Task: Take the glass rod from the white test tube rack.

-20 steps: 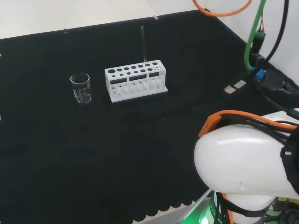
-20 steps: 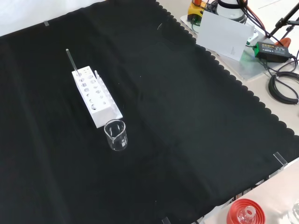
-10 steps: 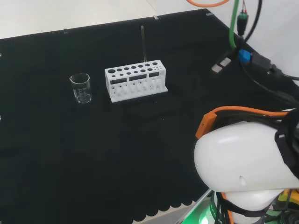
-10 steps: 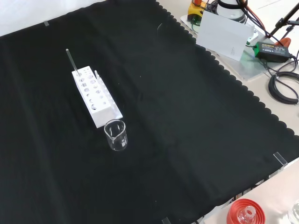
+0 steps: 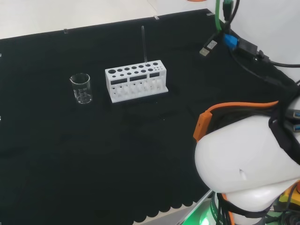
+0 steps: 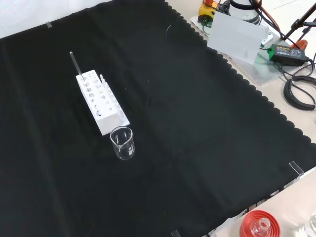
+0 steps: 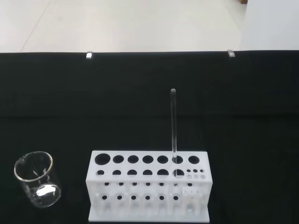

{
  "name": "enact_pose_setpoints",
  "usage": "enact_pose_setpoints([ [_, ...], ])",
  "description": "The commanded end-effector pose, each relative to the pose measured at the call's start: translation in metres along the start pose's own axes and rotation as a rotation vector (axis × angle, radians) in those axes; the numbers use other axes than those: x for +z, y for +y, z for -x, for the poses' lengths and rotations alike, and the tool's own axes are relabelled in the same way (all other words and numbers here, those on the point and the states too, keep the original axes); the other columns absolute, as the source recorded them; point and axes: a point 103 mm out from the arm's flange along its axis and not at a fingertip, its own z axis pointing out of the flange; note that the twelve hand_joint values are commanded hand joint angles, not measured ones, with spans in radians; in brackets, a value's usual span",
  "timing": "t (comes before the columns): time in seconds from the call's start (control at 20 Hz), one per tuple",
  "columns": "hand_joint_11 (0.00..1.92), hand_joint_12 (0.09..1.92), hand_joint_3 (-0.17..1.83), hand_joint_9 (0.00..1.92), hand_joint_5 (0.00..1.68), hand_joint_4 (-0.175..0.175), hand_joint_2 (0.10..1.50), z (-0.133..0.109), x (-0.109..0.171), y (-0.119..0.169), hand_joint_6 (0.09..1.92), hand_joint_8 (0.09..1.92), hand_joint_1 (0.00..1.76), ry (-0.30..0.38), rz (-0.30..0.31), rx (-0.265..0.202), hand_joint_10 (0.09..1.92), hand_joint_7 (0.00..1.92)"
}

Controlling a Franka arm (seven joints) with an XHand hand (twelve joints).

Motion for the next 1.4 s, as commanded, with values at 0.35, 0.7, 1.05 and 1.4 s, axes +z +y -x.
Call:
enact_pose_setpoints([
  [0.35, 0.6, 1.31, 0.15, 0.61, 0.33, -0.035, 1.03, 0.018, 0.007, 0.042, 0.09, 0.8, 0.49, 0.005, -0.019, -0.029, 0.8, 0.4],
  [0.7, 0.59, 1.31, 0.15, 0.61, 0.35, -0.028, 1.02, 0.022, 0.02, 0.059, 0.09, 0.8, 0.49, 0.012, -0.04, -0.057, 0.79, 0.4],
  [1.05, 0.6, 1.31, 0.16, 0.61, 0.38, -0.023, 1.02, 0.025, 0.039, 0.078, 0.09, 0.8, 0.49, 0.004, -0.071, -0.064, 0.8, 0.4],
  [1.4, 0.61, 1.31, 0.16, 0.63, 0.39, -0.024, 1.02, 0.031, 0.058, 0.094, 0.09, 0.81, 0.49, 0.014, -0.095, -0.097, 0.8, 0.42],
])
